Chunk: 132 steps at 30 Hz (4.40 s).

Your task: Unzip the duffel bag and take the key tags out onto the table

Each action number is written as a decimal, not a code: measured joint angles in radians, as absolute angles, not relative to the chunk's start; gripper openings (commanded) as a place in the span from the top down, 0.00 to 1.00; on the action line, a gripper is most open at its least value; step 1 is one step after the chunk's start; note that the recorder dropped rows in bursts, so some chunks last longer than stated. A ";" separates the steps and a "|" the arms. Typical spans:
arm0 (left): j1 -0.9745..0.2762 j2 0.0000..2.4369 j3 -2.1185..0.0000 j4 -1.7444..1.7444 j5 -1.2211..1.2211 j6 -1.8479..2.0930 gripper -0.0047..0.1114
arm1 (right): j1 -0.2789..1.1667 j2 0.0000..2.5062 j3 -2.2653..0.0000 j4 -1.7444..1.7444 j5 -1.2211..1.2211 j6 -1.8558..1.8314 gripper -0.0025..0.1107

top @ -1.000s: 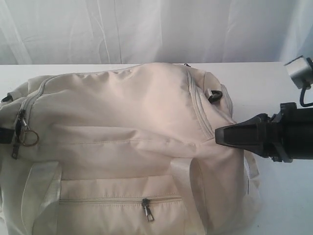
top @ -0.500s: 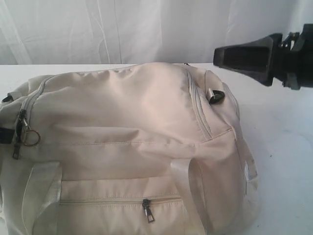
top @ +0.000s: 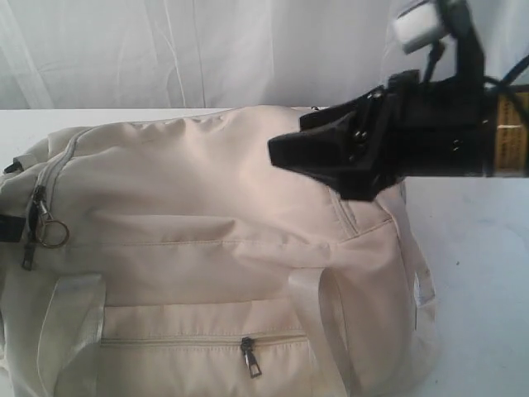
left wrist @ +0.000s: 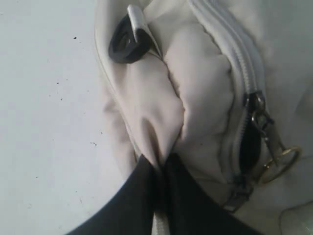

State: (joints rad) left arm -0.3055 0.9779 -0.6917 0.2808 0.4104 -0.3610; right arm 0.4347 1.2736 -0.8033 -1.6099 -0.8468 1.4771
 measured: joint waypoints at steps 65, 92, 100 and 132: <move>-0.306 0.978 -0.692 0.245 0.426 -0.361 0.96 | 0.997 1.984 -1.303 -1.255 -0.554 1.138 0.72; -0.306 0.978 -0.692 0.232 0.440 -0.361 0.96 | 0.998 1.946 -1.303 -1.521 -0.461 1.274 0.98; -0.306 0.978 -0.694 0.208 0.482 -0.357 0.96 | 0.999 1.893 -1.356 -1.525 -0.290 1.265 0.98; -0.306 0.978 -0.697 0.200 0.498 -0.339 0.96 | 0.872 2.185 -1.762 -1.526 -0.179 1.226 0.98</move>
State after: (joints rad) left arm -0.3055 0.9779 -0.6973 0.1997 0.4977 -0.3388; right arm 0.8720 2.1847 -1.7625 -1.5255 -0.1794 1.2257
